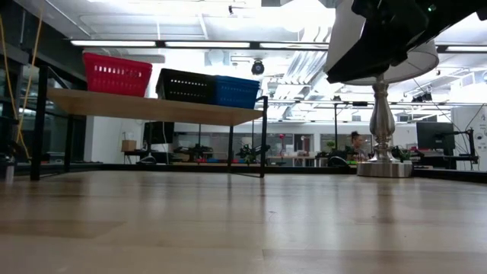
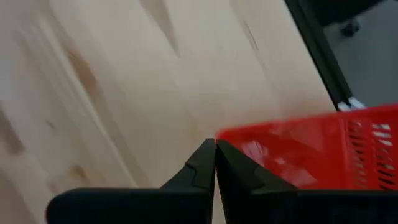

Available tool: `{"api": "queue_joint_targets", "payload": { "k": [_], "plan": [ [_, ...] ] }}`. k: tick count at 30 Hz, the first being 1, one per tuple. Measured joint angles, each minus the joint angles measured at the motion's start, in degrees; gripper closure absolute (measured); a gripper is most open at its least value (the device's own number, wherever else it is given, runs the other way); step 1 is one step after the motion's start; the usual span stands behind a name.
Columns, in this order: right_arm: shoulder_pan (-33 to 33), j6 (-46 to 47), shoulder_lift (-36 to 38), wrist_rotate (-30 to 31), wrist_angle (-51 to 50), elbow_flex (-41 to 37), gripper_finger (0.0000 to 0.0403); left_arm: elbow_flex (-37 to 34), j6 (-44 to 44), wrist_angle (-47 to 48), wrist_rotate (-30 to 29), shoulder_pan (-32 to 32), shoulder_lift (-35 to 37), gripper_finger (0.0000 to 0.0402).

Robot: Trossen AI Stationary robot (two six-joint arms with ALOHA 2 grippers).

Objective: Stack baskets on shelf by color
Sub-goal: Stack the red bin on top of the other red bin on the shelf

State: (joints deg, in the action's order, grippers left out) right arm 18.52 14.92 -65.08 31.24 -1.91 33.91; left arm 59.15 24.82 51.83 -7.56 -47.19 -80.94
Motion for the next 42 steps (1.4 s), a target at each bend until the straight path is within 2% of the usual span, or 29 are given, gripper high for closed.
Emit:
{"api": "queue_joint_targets", "payload": {
  "k": [9,21,34,42],
  "plan": [
    [0.0,1.8,0.0,0.1,0.0,0.0,0.0252,3.1,12.0,1.5,2.9,-5.1,-8.2,0.0348],
    [0.0,3.1,-0.2,0.1,0.0,0.0,0.0252,3.1,17.2,9.5,1.4,-6.8,-10.5,0.0278],
    [0.0,3.1,-0.2,0.1,0.0,0.0,0.0252,3.1,18.1,9.1,0.5,-6.8,-15.5,0.0268],
    [0.0,3.2,-0.2,0.0,0.0,0.0,0.0252,3.1,20.6,9.5,2.8,-6.4,-18.9,0.0268]
  ]
}}
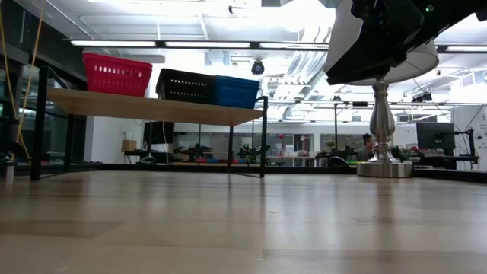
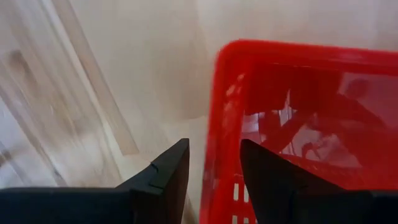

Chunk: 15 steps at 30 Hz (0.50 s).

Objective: Stack baskets on shelf by color
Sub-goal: Stack the red bin on top of the other red bin on the shelf

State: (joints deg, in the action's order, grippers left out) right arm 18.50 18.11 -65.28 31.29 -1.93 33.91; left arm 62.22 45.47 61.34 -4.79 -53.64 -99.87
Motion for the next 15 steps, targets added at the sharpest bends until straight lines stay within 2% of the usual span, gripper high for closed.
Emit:
{"api": "queue_joint_targets", "payload": {
  "k": [3,9,15],
  "plan": [
    [0.0,0.0,0.0,-0.1,0.0,0.0,0.0252,0.0,2.6,1.5,1.8,1.1,-1.4,0.0268],
    [0.0,0.0,0.0,-0.2,0.0,0.0,0.0252,0.0,2.7,2.7,12.7,4.0,-4.8,0.0268],
    [0.0,0.0,0.0,-0.2,0.0,0.0,0.0252,0.0,7.9,2.6,13.1,5.7,-7.2,0.0268]
  ]
}}
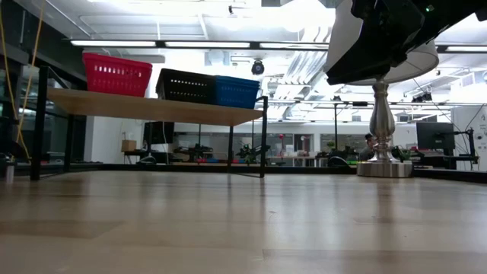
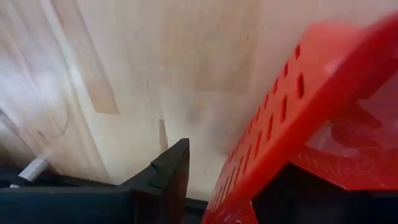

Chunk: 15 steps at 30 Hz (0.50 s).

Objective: Stack baskets on shelf by color
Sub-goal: Stack the red bin on top of the other red bin on the shelf

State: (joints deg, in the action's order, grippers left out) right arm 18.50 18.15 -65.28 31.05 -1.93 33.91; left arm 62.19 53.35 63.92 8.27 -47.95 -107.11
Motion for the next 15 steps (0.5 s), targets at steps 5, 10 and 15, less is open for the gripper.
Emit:
{"api": "queue_joint_targets", "payload": {
  "k": [5,10,15],
  "plan": [
    [0.0,0.0,0.0,0.0,-0.1,0.0,0.0252,0.0,-7.8,-0.5,-1.0,1.1,-0.2,0.0268],
    [0.0,0.0,0.0,0.0,-0.1,0.0,0.0252,0.0,-8.0,-0.6,-1.3,1.7,-0.2,0.0269],
    [0.0,0.0,0.0,0.0,-0.1,0.0,0.0252,0.0,-11.8,-0.9,-3.7,1.9,0.4,0.0269]
  ]
}}
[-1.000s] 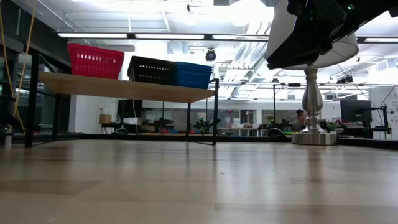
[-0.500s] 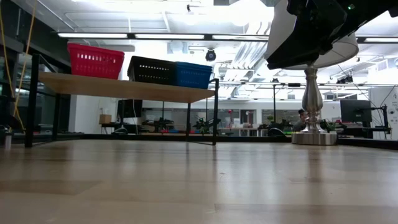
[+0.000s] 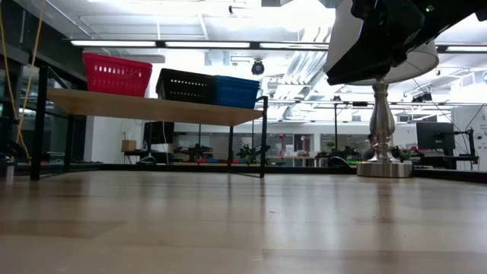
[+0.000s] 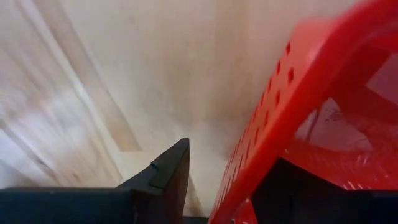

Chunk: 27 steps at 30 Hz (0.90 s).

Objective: Stack baskets on shelf by color
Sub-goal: Stack the red bin on top of the other red bin on the shelf

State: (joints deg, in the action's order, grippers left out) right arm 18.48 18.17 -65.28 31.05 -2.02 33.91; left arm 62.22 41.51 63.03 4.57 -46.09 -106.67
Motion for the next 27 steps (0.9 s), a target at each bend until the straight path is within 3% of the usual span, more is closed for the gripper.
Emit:
{"api": "queue_joint_targets", "payload": {
  "k": [10,14,19,27],
  "plan": [
    [0.0,0.0,0.0,0.0,0.0,0.0,0.0252,0.0,-0.2,0.2,-8.3,0.0,5.1,0.0275],
    [0.0,0.0,0.0,0.0,0.1,0.0,0.0252,0.0,-0.7,0.1,-8.7,0.0,6.8,0.0308],
    [0.0,0.0,0.0,0.0,0.1,0.0,0.0252,0.1,-5.7,-0.9,-9.3,0.1,7.0,0.0385],
    [0.0,1.1,0.0,0.0,-0.2,0.0,0.0252,0.3,-14.0,-7.5,-12.0,5.5,7.5,0.0397]
  ]
}}
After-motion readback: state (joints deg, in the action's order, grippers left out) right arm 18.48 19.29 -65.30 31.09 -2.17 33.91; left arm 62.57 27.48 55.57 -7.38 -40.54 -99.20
